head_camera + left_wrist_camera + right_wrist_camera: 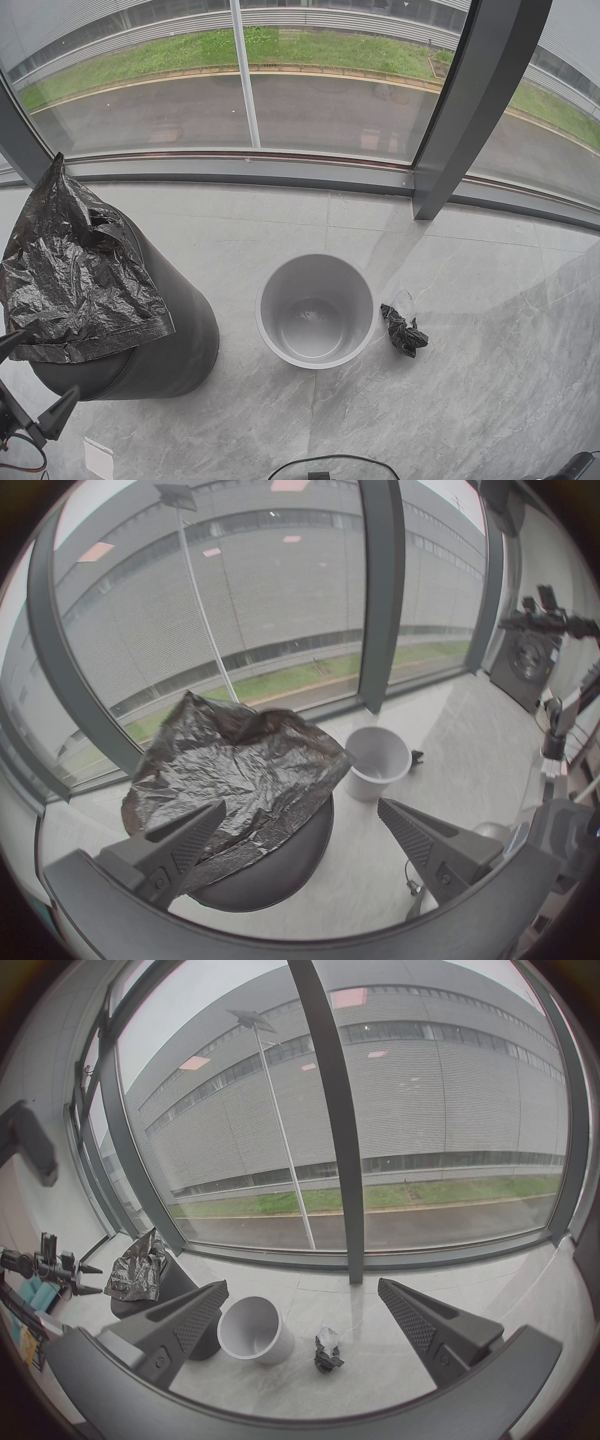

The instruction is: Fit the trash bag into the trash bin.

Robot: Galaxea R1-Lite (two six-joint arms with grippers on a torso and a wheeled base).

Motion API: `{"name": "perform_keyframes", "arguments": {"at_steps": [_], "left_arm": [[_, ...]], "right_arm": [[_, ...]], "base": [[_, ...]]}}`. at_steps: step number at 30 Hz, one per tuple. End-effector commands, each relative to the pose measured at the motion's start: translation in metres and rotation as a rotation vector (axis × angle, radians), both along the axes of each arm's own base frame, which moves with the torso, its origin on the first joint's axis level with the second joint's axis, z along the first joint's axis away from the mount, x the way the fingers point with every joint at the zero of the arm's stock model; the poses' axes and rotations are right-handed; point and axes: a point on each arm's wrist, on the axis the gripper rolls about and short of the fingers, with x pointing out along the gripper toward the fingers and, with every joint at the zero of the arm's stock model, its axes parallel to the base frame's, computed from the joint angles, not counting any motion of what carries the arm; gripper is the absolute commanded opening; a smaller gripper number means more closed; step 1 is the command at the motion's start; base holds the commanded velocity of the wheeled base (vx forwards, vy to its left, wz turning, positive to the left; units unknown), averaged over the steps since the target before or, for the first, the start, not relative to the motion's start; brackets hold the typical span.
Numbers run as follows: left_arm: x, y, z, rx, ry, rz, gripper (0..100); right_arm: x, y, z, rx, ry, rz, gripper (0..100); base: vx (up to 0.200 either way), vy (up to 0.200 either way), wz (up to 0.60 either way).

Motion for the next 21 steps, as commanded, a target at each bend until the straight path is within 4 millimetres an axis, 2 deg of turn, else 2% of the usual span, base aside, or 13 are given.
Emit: {"name": "perform_keyframes", "arguments": {"at_steps": [1,3,4,5,7,12,17,21], "left_arm": [[0.089,-0.021,-0.03,0.325,0.281,-0.164,100],[0.099,-0.023,-0.03,0.39,0.252,-0.162,100],[0.116,-0.029,-0.028,0.469,0.182,-0.17,100],[0.123,-0.034,-0.027,0.491,0.141,-0.183,100],[0.128,-0.044,-0.027,0.488,0.088,-0.206,100],[0.12,-0.068,-0.039,0.449,0.12,-0.261,100],[0.122,-0.094,-0.053,0.427,0.188,-0.252,100],[0.119,-0.107,-0.053,0.417,0.156,-0.266,100]], "right_arm": [[0.133,0.053,0.0,0.017,0.201,0.08,100],[0.139,0.058,-0.004,0.014,0.205,0.051,100],[0.147,0.063,-0.013,0.011,0.209,0.011,100],[0.149,0.063,-0.018,0.011,0.208,-0.005,100],[0.148,0.063,-0.026,0.016,0.203,-0.008,100],[0.151,0.064,-0.028,0.026,0.169,-0.009,100],[0.149,0.063,-0.027,0.029,0.166,-0.007,100],[0.149,0.063,-0.027,0.03,0.164,-0.007,100]], "base": [[0.0,0.0,0.0],[0.0,0.0,0.0],[0.0,0.0,0.0],[0.0,0.0,0.0],[0.0,0.0,0.0],[0.0,0.0,0.0],[0.0,0.0,0.0],[0.0,0.0,0.0]]}}
